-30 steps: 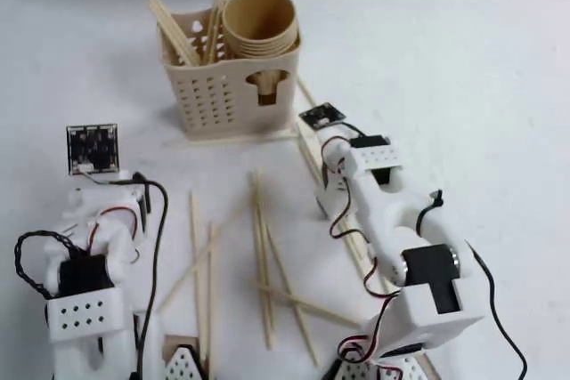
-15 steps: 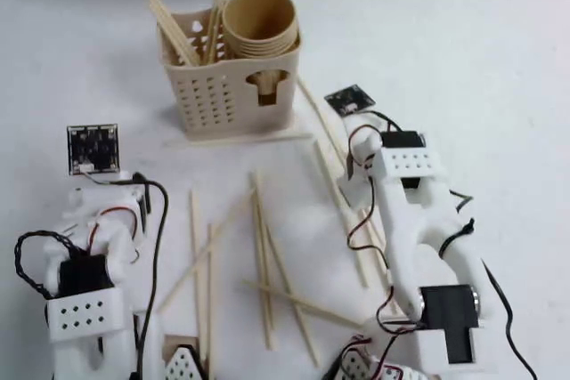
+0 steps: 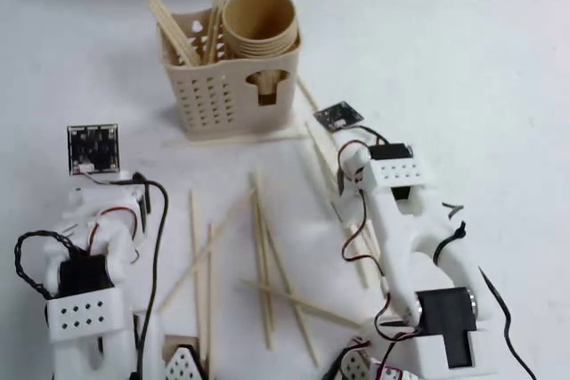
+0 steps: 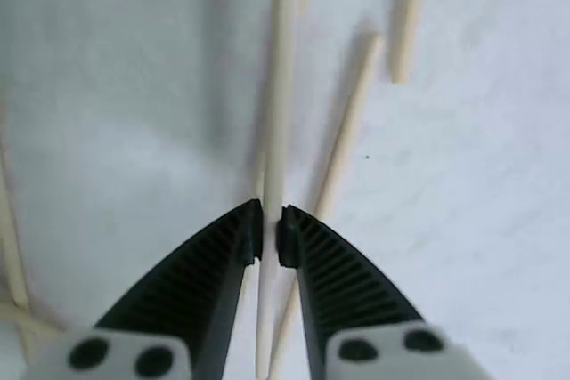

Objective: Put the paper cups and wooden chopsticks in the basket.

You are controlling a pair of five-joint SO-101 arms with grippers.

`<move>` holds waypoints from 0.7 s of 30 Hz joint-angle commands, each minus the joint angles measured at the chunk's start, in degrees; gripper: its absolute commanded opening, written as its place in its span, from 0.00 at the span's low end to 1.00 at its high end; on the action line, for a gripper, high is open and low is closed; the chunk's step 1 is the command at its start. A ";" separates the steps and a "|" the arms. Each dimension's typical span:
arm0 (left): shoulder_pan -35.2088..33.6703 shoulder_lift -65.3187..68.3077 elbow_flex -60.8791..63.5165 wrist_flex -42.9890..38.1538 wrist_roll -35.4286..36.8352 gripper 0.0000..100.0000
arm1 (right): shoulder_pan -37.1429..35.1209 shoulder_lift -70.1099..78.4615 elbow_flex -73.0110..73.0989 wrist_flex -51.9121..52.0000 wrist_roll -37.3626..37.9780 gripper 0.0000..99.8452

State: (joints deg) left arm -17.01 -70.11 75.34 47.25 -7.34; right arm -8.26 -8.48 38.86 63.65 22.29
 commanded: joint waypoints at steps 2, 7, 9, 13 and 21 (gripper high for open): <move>-0.48 -1.10 -0.18 -0.88 -0.53 0.14 | -2.07 -2.33 -0.26 -0.40 -3.60 0.09; -0.48 -1.10 -0.18 -0.79 -0.53 0.14 | -2.15 -2.42 -0.26 -0.31 -6.51 0.20; -0.48 -1.10 -0.18 -0.79 -0.53 0.14 | -2.15 -2.42 -0.18 -0.48 -6.59 0.19; -0.48 -1.10 -0.18 -0.79 -0.53 0.14 | -2.15 -1.19 -0.18 -0.66 -8.35 0.19; -0.48 -1.10 -0.18 -0.79 -0.53 0.14 | -3.12 8.48 -2.73 -2.15 -10.29 0.19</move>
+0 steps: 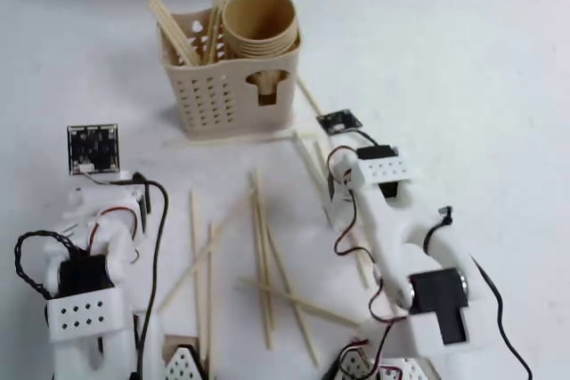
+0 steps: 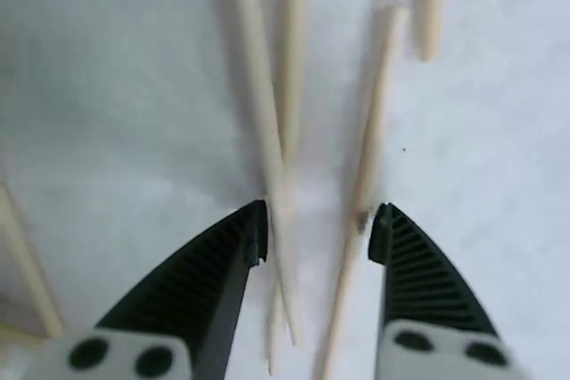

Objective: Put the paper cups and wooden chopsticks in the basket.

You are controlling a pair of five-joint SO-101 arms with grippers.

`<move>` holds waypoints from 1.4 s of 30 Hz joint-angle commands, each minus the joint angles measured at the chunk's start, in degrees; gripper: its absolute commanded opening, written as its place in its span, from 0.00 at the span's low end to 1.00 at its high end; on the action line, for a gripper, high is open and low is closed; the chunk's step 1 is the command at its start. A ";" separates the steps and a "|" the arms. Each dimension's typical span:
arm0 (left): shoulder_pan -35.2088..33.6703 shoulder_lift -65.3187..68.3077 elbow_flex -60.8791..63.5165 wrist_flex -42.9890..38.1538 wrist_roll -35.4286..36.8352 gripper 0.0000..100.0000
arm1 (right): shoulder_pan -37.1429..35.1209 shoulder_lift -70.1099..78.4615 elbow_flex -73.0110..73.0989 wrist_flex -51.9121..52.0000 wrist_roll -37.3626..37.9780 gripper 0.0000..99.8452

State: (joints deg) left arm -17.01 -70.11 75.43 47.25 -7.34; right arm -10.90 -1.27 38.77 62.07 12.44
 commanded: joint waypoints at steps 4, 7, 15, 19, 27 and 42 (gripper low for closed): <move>-0.48 -1.10 -0.26 -0.79 -0.53 0.14 | -0.48 5.23 -4.40 -0.66 -0.44 0.19; -0.48 -1.10 -0.26 -0.79 -0.53 0.14 | -0.48 8.13 -4.92 -0.66 -0.18 0.17; -0.48 -1.10 -0.26 -0.79 -0.53 0.14 | -0.31 9.45 -4.66 -3.65 0.09 0.01; -0.48 -1.10 -0.26 -0.79 -0.53 0.14 | -0.04 9.27 -4.92 -3.56 0.09 0.02; -0.48 -1.10 -0.26 -0.79 -0.53 0.14 | 2.42 -4.44 -4.92 0.57 0.26 0.02; -0.48 -1.10 -0.26 -0.79 -0.62 0.14 | 2.42 -34.15 -4.66 12.97 1.67 0.02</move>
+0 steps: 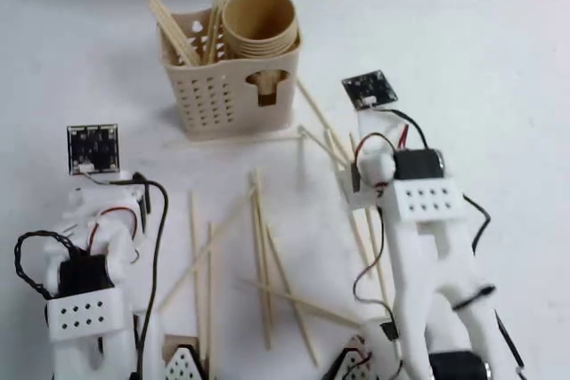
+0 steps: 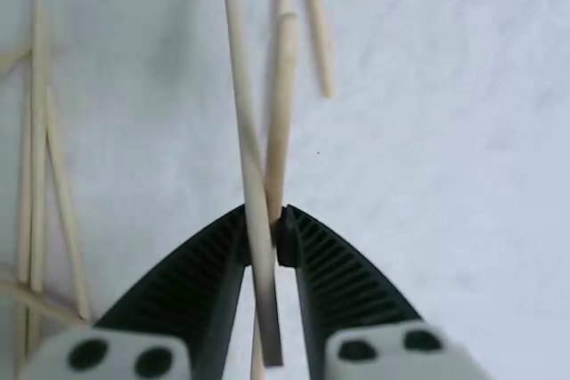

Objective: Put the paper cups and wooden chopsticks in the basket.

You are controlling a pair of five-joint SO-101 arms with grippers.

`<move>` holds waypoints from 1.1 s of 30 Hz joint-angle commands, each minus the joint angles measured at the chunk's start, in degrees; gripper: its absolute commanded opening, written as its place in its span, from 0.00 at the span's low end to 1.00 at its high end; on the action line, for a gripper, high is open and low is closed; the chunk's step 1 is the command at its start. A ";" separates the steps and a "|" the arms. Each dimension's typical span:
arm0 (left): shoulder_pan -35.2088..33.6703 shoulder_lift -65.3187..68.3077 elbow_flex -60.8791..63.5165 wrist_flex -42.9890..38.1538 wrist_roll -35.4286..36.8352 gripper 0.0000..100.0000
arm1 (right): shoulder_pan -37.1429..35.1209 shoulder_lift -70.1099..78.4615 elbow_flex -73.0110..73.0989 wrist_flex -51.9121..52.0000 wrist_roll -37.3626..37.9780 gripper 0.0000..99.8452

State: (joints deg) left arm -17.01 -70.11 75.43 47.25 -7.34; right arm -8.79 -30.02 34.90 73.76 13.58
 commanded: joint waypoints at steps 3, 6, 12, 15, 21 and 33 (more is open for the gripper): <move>-0.48 -1.10 -0.26 -0.79 -0.62 0.14 | 0.31 -10.68 -0.88 1.36 0.53 0.02; -0.48 -1.10 -0.26 -0.79 -0.62 0.14 | 0.31 -16.40 -0.97 1.27 0.44 0.02; -0.48 -1.10 -0.26 -0.70 -0.62 0.14 | -0.04 -28.18 -1.14 -3.03 0.09 0.02; -0.48 -1.10 -0.26 -0.70 -0.62 0.14 | -0.13 -32.04 -1.14 -8.66 0.09 0.02; -0.48 -1.10 -0.26 -0.70 -0.62 0.14 | -0.31 -33.36 -1.14 -24.48 -8.26 0.02; -0.48 -1.10 0.53 -1.14 -0.62 0.14 | -17.63 -17.63 -2.99 -68.00 -9.14 0.02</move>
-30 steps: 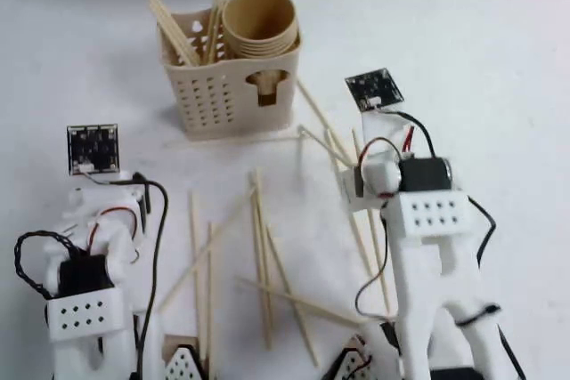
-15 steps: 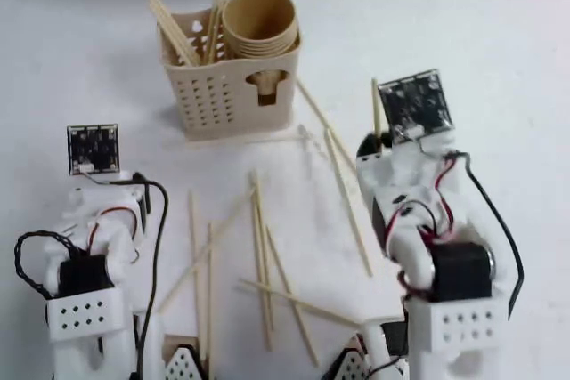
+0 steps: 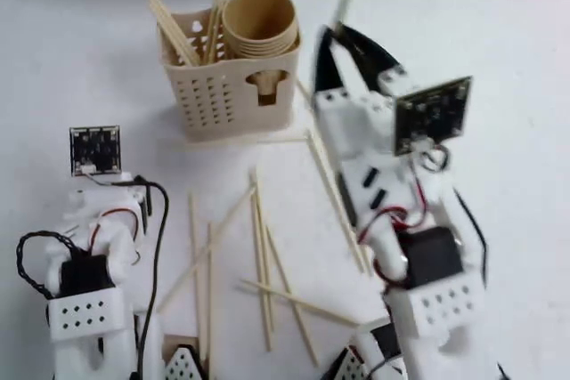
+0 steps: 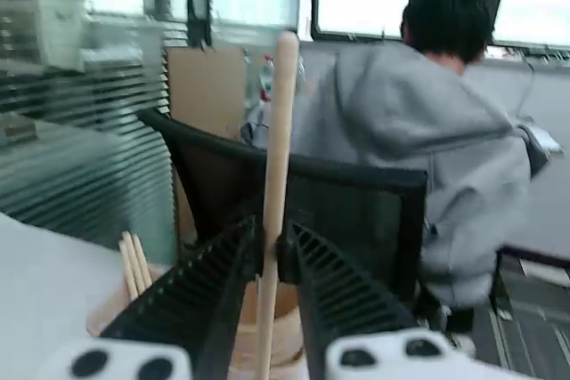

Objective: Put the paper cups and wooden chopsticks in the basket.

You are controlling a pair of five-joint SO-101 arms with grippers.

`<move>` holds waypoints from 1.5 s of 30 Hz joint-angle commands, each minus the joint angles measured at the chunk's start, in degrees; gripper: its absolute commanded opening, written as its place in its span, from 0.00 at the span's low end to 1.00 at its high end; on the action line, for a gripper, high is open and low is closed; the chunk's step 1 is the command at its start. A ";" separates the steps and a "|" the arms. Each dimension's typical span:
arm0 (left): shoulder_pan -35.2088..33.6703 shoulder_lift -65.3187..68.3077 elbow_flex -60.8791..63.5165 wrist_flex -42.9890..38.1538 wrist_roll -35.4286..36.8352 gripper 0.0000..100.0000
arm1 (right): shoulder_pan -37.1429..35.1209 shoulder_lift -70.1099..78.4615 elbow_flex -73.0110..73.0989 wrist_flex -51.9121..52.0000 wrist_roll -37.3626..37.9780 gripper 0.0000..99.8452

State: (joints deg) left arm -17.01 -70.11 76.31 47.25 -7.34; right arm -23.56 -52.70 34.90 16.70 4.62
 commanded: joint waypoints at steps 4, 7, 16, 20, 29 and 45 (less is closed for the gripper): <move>-0.48 -1.10 -0.09 -2.20 -0.62 0.14 | -6.11 15.34 -8.97 -17.54 -0.62 0.02; -0.48 -1.10 0.00 -2.20 -0.62 0.14 | -8.66 23.08 -13.54 -20.97 -0.62 0.02; -0.48 -1.10 0.00 -2.20 -0.62 0.14 | -11.47 41.10 -21.89 -25.45 -0.62 0.02; -0.48 -1.10 0.00 -2.20 -0.62 0.14 | -11.47 44.97 -22.07 -22.73 -0.62 0.04; -0.48 -1.10 0.00 -2.20 -0.62 0.14 | -12.09 38.81 -24.44 -2.33 -0.62 0.17; 4.44 -0.84 -11.60 9.93 -1.76 0.21 | -1.54 12.97 -24.44 54.37 -4.31 0.14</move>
State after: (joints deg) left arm -16.22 -70.11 71.91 51.12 -7.34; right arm -28.22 -36.26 13.01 63.91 2.86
